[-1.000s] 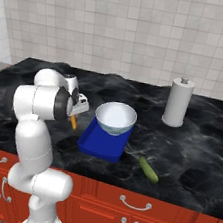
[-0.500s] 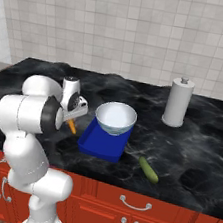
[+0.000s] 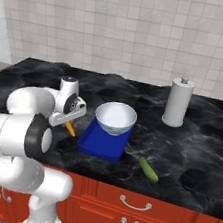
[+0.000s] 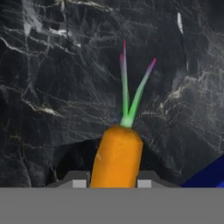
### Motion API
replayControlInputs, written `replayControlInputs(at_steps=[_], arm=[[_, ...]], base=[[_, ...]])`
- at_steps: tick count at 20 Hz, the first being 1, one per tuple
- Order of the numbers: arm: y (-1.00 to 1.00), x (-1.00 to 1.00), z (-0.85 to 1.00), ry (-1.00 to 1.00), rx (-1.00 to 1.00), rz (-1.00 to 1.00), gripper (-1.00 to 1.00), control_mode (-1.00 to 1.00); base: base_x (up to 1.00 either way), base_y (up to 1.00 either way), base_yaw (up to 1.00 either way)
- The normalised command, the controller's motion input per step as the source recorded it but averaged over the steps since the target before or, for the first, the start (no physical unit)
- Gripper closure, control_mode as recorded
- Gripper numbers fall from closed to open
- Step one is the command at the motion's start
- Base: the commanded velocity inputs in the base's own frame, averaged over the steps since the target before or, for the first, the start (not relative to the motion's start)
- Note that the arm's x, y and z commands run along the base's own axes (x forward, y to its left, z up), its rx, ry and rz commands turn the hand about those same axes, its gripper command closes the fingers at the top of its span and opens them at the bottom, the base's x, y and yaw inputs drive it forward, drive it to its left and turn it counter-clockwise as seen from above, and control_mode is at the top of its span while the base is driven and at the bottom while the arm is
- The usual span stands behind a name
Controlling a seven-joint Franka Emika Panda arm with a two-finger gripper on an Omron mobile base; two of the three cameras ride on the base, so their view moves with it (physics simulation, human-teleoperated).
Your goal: Place the two vegetables and bowl onto the tray for setting up a vegetable dip station.
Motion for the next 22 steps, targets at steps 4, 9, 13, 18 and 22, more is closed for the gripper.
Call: replayControlInputs(at_steps=[4, 9, 13, 18, 22], arm=[[-0.12, -0.39, 0.27, 0.00, 0.00, 0.04, 1.00, -1.00], [-0.24, -0.40, 0.20, -0.03, 0.00, 0.09, 1.00, -1.00], [-0.27, -0.39, 0.16, -0.04, 0.00, 0.12, 1.00, -1.00], [-0.30, -0.34, 0.10, -0.07, 0.01, 0.18, 1.00, -1.00], [-0.31, -0.22, 0.05, -0.04, 0.06, 0.22, 1.00, -1.00]], base=[[0.00, 0.00, 0.00], [0.00, 0.00, 0.00], [0.00, 0.00, 0.00], [0.00, 0.00, 0.00], [0.00, 0.00, 0.00]])
